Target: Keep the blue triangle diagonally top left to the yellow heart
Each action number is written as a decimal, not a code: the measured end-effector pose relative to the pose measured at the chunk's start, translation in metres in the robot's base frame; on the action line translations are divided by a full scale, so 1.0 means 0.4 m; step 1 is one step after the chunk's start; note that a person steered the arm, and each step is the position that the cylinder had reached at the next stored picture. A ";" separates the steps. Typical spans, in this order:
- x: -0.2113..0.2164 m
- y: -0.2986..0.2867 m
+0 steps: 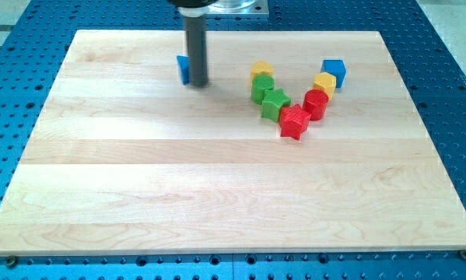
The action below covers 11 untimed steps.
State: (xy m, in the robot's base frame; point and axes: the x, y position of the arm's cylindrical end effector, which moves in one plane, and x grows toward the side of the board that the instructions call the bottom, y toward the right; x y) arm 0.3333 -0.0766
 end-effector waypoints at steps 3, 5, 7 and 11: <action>0.042 -0.199; -0.103 -0.095; -0.127 0.027; -0.071 -0.005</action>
State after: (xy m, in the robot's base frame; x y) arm 0.3050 -0.0785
